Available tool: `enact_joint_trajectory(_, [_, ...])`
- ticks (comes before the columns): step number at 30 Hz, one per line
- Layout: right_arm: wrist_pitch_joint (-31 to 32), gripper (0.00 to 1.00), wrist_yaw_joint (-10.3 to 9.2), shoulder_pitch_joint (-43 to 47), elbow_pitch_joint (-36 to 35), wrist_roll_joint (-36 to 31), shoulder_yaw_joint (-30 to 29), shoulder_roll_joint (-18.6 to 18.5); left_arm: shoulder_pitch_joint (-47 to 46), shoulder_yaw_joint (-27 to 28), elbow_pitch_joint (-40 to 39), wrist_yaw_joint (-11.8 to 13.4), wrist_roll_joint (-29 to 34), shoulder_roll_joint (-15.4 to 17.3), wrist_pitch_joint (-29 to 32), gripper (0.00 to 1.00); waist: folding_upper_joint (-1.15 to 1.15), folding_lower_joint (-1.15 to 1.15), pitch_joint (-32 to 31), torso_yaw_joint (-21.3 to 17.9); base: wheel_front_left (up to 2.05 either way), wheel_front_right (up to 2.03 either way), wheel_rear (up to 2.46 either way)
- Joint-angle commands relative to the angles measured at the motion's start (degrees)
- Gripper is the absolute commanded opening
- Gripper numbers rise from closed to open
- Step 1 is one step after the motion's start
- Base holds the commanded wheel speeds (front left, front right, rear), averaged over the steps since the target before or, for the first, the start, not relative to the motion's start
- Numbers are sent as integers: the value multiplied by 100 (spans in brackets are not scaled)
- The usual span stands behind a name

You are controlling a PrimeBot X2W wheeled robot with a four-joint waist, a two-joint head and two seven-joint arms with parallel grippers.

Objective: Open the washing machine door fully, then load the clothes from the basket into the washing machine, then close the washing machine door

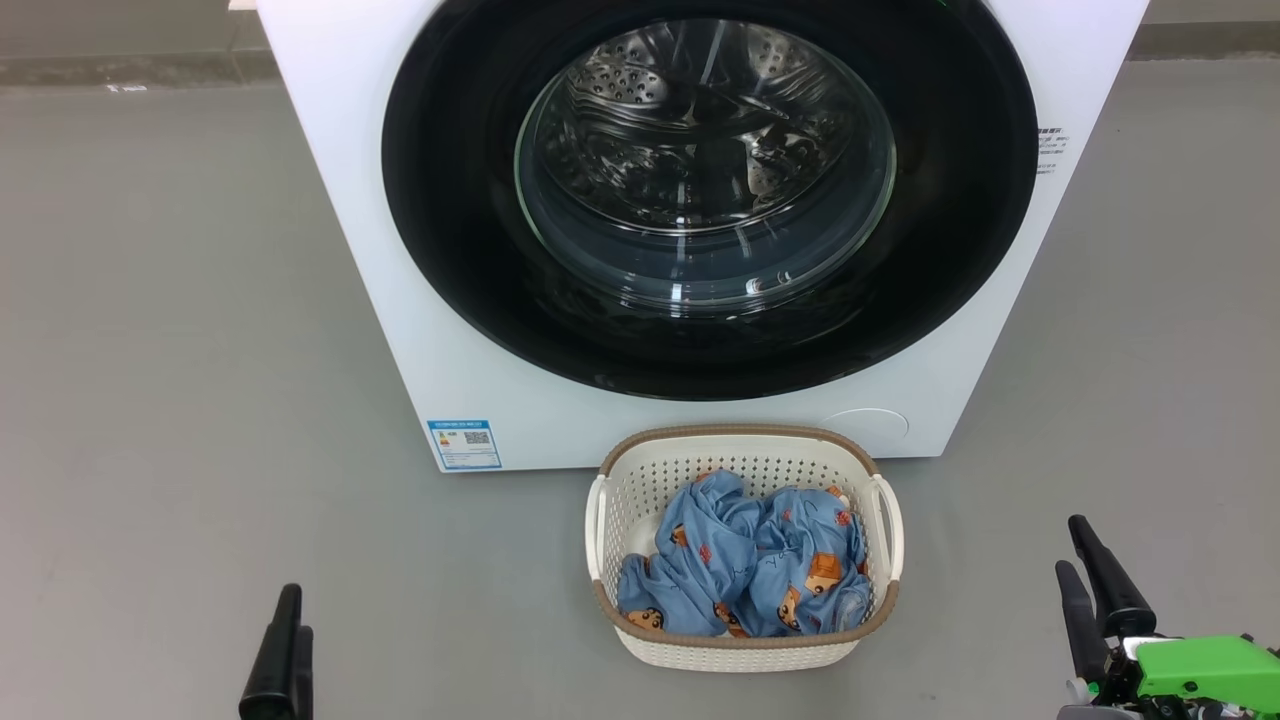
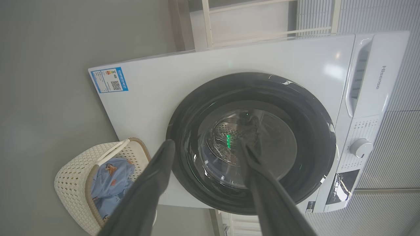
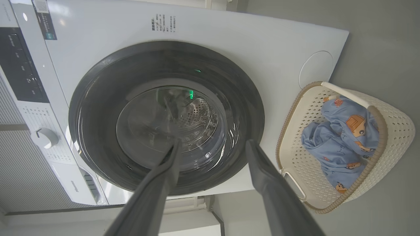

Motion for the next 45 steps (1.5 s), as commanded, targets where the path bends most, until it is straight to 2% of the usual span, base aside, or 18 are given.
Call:
enact_joint_trajectory(1, [-68, 100, 6, -177, -174, -104, 42, -135, -233, 8, -198, -7, 120, 105, -63, 100, 0, -1, 1, 0, 0, 0, 0])
enact_joint_trajectory(15, [-303, 100, 10, -265, -193, -666, 333, -445, -311, -169, -241, -12, 823, 233, -283, 100, 0, -1, 2, 4, 0, 0, 0])
enact_joint_trajectory(45, [-808, 100, 18, -468, 129, -2733, 1100, -1013, -490, -427, 139, -7, 3698, 421, -789, 100, 0, -1, 1, -5, 0, 0, 0])
